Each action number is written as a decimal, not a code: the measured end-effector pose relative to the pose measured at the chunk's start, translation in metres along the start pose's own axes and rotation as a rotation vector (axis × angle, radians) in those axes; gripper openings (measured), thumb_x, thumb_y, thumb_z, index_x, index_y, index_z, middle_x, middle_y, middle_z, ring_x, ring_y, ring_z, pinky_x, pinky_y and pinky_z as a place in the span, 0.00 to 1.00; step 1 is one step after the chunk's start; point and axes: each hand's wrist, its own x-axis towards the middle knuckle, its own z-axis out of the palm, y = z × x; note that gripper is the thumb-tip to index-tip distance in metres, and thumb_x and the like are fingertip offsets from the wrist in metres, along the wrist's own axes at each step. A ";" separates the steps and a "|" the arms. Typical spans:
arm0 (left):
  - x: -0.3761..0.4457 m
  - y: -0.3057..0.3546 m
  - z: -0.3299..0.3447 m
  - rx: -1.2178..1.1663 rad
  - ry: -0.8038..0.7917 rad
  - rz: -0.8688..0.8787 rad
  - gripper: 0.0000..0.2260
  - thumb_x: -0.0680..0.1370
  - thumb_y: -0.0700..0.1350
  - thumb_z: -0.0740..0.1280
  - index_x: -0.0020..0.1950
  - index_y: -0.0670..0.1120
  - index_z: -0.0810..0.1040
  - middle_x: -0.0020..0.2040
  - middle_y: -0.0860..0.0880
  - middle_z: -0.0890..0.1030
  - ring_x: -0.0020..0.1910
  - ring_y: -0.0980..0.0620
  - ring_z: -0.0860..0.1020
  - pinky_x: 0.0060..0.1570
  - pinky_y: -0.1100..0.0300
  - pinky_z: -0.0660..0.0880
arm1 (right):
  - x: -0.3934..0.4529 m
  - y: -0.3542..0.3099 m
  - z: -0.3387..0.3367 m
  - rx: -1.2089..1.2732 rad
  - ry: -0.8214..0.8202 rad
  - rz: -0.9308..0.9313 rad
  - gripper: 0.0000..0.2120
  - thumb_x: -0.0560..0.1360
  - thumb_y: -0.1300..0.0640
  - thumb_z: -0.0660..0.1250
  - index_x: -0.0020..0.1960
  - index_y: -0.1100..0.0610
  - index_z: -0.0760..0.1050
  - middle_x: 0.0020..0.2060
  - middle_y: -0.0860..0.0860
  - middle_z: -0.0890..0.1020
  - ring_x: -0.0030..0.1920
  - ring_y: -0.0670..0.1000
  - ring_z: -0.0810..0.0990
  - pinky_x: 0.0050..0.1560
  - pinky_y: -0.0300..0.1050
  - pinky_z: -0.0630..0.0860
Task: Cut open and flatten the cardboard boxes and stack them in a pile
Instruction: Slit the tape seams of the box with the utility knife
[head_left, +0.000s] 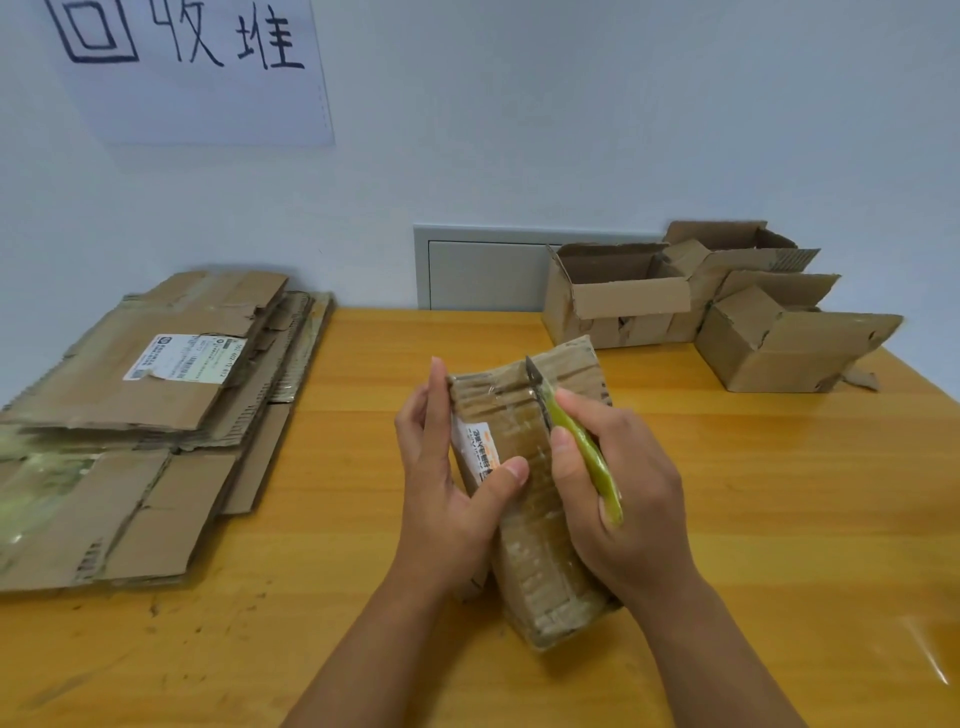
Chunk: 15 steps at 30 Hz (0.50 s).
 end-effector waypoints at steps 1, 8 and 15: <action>0.000 0.001 0.000 -0.004 0.006 -0.004 0.41 0.68 0.60 0.69 0.74 0.74 0.50 0.71 0.53 0.59 0.72 0.53 0.66 0.69 0.49 0.70 | 0.000 0.000 0.000 -0.008 -0.011 -0.008 0.13 0.80 0.58 0.61 0.63 0.59 0.72 0.50 0.55 0.82 0.48 0.52 0.79 0.50 0.42 0.76; 0.002 -0.001 -0.001 0.016 0.068 -0.012 0.39 0.67 0.60 0.68 0.72 0.77 0.51 0.70 0.51 0.60 0.72 0.52 0.66 0.69 0.45 0.68 | -0.005 -0.004 -0.003 -0.048 -0.067 0.001 0.14 0.79 0.58 0.61 0.59 0.64 0.78 0.49 0.56 0.83 0.49 0.52 0.80 0.51 0.42 0.76; 0.011 -0.006 -0.010 -0.075 0.235 -0.143 0.40 0.69 0.56 0.70 0.75 0.70 0.52 0.67 0.59 0.62 0.61 0.70 0.69 0.56 0.74 0.70 | -0.007 -0.008 -0.007 -0.045 -0.198 0.009 0.14 0.79 0.56 0.61 0.57 0.62 0.80 0.49 0.52 0.83 0.49 0.49 0.80 0.49 0.40 0.76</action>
